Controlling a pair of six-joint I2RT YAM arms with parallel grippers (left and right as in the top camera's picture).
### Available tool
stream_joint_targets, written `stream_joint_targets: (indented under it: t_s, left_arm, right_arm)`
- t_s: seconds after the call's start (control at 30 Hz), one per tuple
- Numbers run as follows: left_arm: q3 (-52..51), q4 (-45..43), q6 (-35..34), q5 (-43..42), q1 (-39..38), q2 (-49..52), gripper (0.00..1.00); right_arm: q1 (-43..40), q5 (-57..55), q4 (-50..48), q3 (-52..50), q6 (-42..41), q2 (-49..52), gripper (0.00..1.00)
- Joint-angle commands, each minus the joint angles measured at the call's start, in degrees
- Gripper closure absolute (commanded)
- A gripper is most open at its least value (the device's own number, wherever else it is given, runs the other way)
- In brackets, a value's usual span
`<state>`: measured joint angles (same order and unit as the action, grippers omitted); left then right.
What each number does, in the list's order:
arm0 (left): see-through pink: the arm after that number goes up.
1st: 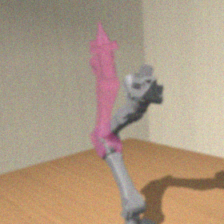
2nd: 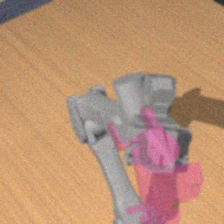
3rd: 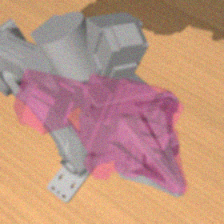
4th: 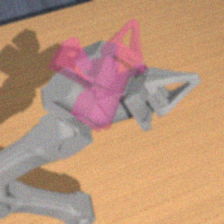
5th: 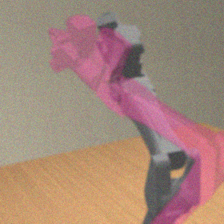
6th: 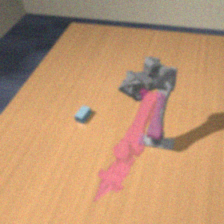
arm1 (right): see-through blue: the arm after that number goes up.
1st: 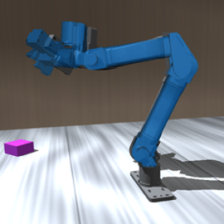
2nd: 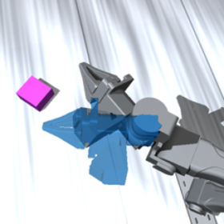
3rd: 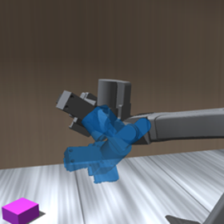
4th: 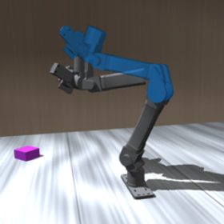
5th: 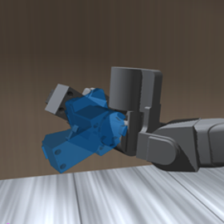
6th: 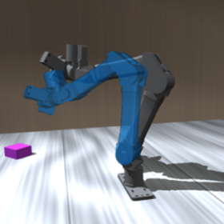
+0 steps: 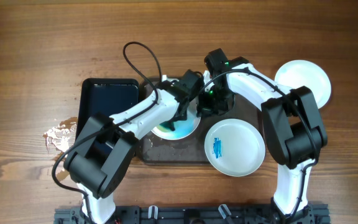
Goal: Clean dirty plates on tray and stack at the side
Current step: 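Scrub the blue paint on the plate with the sponge in the left gripper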
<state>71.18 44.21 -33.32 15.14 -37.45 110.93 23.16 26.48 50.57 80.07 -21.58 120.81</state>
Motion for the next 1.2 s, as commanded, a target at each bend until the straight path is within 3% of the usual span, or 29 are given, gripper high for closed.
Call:
stream_joint_targets:
  t_s: [0.0,0.1,0.27,0.37,0.5,0.53,0.57,0.67,0.83,1.03,1.17]
  left_arm:
    - [1.97,-4.92,1.42,-18.03,-0.50,2.75,0.96]
    - [2.25,-5.27,-1.73,-13.55,2.82,2.75,0.96]
    - [2.36,4.24,-6.36,5.20,12.04,2.73,0.96]
    - [3.43,8.33,-6.38,8.76,16.13,2.73,0.96]
    - [4.07,12.83,-5.33,8.57,16.44,2.73,0.96]
    - [4.07,13.09,-1.70,6.58,15.61,2.73,0.96]
    - [4.07,13.05,3.26,2.69,14.29,2.73,0.96]
    - [4.20,12.35,7.87,-3.78,10.01,1.66,0.96]
    - [5.16,11.96,9.16,-21.49,7.61,-3.08,0.96]
    - [5.14,6.75,9.77,-21.00,11.47,-3.80,0.96]
    - [5.14,4.31,8.50,-13.09,17.20,-3.78,0.96]
  right_arm:
    - [0.24,-6.62,-0.33,-0.92,0.63,2.10,0.96]
    - [0.24,-7.41,-0.20,-0.92,0.68,2.10,0.96]
    - [0.24,-7.41,-0.20,-0.92,0.63,2.10,0.96]
    - [0.24,-7.41,-0.17,-0.92,0.63,2.10,0.96]
    - [0.24,-7.43,-0.11,-0.92,0.57,2.10,0.96]
    - [0.24,-7.45,0.00,-0.92,0.59,2.10,0.96]
    - [0.22,-7.80,0.11,-0.92,0.52,2.10,0.96]
    - [0.22,-8.92,0.92,-0.92,0.46,2.10,0.96]
    - [0.07,-8.90,1.11,-0.92,0.57,2.10,0.96]
    - [0.07,-8.87,1.11,-0.92,0.52,2.10,0.96]
    - [0.07,-8.87,1.49,-0.92,0.55,2.10,0.96]
